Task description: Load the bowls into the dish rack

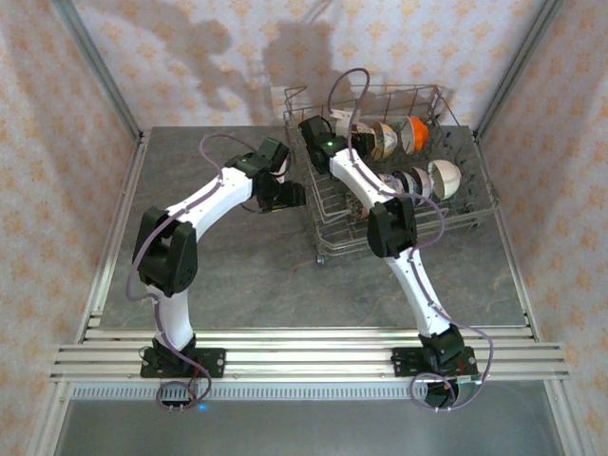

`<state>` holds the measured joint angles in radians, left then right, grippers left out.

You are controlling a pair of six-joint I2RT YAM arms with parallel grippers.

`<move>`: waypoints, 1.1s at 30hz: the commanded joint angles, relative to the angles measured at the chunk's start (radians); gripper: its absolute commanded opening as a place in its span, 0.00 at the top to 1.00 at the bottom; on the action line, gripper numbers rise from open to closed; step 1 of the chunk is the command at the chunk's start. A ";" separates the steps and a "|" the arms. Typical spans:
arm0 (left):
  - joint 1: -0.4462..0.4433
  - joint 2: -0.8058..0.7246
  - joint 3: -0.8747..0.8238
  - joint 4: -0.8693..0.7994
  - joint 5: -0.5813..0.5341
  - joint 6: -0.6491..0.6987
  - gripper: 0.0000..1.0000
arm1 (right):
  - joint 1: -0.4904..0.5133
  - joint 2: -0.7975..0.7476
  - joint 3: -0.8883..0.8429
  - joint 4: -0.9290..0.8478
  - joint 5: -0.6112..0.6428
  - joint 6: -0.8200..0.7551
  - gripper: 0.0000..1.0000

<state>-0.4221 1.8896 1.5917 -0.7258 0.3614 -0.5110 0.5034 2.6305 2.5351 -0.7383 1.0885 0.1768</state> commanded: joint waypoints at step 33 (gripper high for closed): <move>-0.104 -0.111 0.185 0.085 0.044 -0.193 0.35 | -0.023 -0.543 -0.197 -0.229 -0.269 0.006 0.14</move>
<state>-0.5175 1.7508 1.7538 -0.6697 0.3450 -0.6689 0.4980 2.1433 2.3871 -0.9386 0.8169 0.1818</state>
